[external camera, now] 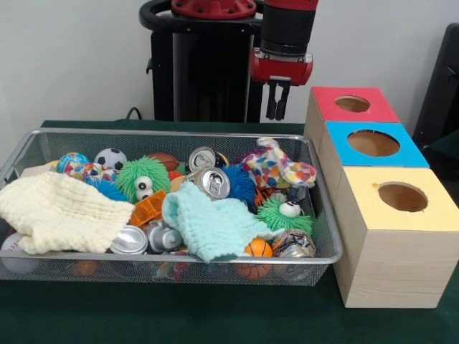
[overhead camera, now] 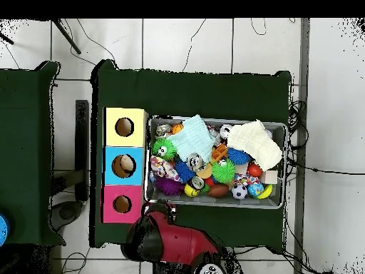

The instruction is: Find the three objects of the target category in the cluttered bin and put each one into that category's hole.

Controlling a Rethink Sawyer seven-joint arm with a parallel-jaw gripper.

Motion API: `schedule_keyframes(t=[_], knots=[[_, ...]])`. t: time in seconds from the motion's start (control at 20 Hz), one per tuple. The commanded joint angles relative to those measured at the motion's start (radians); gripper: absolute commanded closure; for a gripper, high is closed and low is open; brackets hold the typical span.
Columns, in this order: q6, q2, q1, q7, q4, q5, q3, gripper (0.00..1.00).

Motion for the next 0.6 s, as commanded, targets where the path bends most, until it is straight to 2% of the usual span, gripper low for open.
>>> schedule_keyframes(t=[0.05, 0.6], knots=[[0.072, -0.021, -0.038, 0.198, -0.007, 0.037, 0.044, 1.0], [0.052, 0.01, -0.051, 0.19, -0.025, 0.033, 0.045, 1.0]])
